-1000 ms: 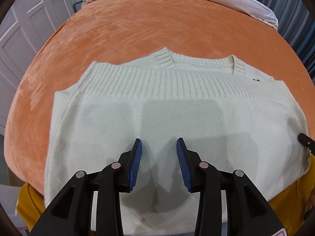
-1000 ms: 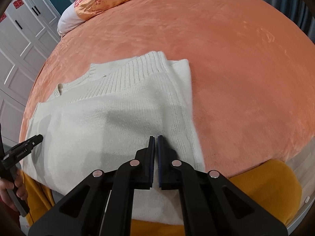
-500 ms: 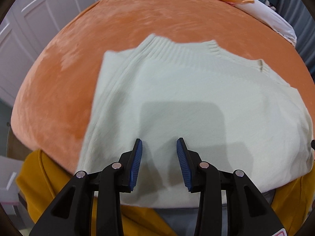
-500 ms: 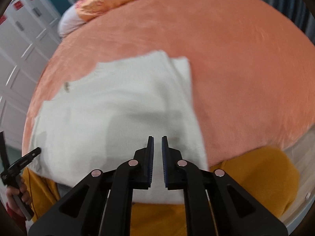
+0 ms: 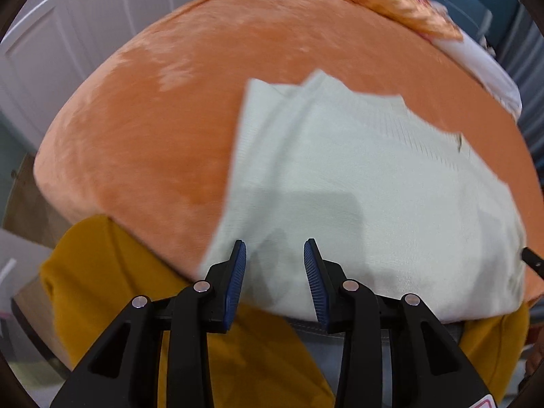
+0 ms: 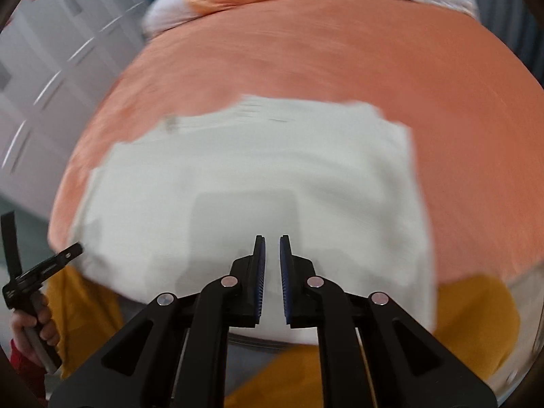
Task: Fold small clothes
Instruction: 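Reach the left gripper to the side edge of the sweater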
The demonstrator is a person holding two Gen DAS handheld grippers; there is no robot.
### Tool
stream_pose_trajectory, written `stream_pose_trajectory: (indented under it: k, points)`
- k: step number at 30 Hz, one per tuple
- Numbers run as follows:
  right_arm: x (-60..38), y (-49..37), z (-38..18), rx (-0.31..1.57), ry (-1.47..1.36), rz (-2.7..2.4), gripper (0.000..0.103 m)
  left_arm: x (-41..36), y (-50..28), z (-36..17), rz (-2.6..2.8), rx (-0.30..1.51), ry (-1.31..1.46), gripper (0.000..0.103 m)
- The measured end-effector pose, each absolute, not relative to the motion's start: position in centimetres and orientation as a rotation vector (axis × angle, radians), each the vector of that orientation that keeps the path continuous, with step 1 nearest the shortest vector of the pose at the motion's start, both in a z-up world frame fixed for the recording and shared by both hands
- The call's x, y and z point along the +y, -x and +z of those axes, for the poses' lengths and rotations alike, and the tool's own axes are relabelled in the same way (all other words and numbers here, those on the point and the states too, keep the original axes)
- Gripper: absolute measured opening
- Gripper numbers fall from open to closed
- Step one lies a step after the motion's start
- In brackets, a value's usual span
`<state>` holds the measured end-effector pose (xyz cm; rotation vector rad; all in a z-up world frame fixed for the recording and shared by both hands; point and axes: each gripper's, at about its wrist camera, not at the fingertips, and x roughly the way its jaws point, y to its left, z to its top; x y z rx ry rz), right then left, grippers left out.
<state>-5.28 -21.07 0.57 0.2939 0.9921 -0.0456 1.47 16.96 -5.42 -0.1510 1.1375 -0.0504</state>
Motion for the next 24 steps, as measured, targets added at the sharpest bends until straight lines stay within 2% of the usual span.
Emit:
stream_pose_trajectory:
  k: [6,8,15,19,24]
  points:
    - [-13.6,-1.7,-0.8,1.055,-0.190,0.096,0.009,21.7,-1.9,-4.2,0.039,1.092,0.307,0.049]
    - [-12.1,-3.3,-2.5,1.115,-0.165,0.092,0.009,22.8,-2.3,-4.6,0.038,1.098,0.346,0.050]
    - [-10.6,-5.0,-4.2,1.165,-0.123,0.064,0.007,21.9,-4.4,-7.6,-0.017,1.167,0.370,0.065]
    - [-10.5,-4.9,-4.1,1.170,-0.106,0.061,0.006,20.7,-5.5,-9.9,-0.074,1.228,0.424,0.066]
    - [-10.6,-4.8,-4.0,1.170,-0.101,0.062,0.006,19.8,-6.5,-10.0,-0.086,1.203,0.407,0.069]
